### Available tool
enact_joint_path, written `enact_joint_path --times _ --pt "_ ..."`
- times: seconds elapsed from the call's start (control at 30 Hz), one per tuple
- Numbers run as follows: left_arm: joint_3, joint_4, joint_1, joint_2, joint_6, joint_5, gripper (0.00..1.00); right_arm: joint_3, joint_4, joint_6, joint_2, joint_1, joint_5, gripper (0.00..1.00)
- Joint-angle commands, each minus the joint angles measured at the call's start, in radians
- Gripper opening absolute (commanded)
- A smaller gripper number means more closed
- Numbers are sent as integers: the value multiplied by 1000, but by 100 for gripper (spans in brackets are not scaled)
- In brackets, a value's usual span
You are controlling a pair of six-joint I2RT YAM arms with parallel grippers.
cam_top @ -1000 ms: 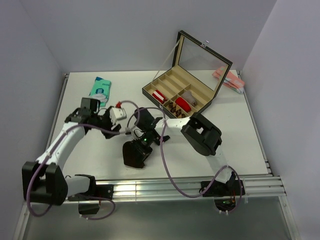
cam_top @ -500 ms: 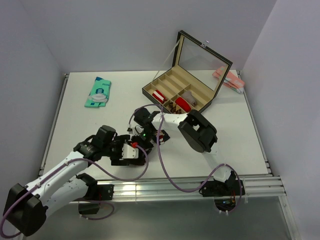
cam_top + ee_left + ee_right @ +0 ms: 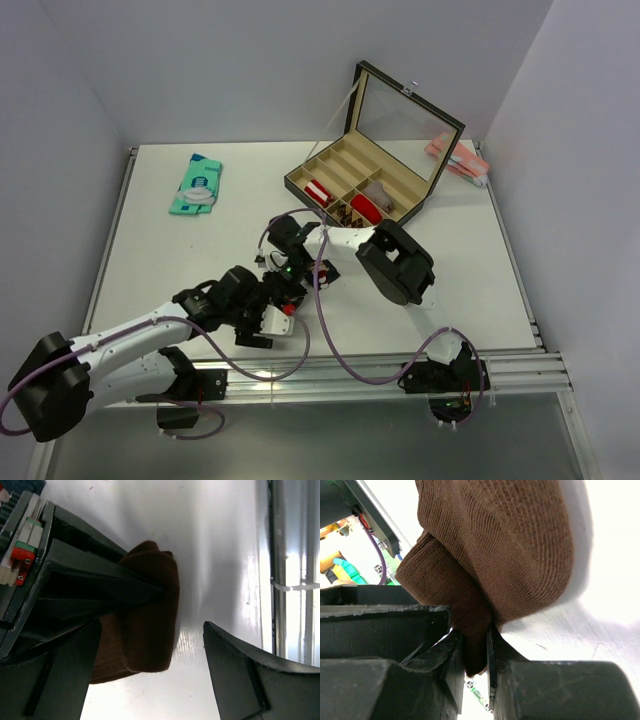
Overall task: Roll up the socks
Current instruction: Roll the sock at the center of the board.
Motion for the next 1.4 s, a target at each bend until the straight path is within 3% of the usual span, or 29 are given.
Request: enact_joint_path --times 0.0,0.2,0.37,0.47,0.5,0.63,0.83,0.97,1.37 --pt "-7 90 -13 24 -53 -32 88 -1 18 2 8 -8 54 19" --pt "2 153 -16 125 -83 -76 79 -30 54 14 -12 -9 30 19" --pt "3 184 -16 204 -100 -89 64 -59 90 31 -43 -8 14 21" --pt "9 187 -16 245 -105 -78 42 -79 127 53 -75 -8 19 25" --pt "13 182 -16 256 -105 -78 26 -93 136 59 -84 -6 22 27" --pt "10 184 -17 262 -105 -75 0 -132 175 89 -147 -12 120 37" --pt "-61 205 -16 100 -79 -13 0 -257 302 164 -281 -83 230 46" --pt "-52 169 -16 80 -65 11 0 -260 325 198 -302 -95 325 48" --pt "-10 127 -16 73 -56 65 0 -56 330 162 -127 -78 307 55"
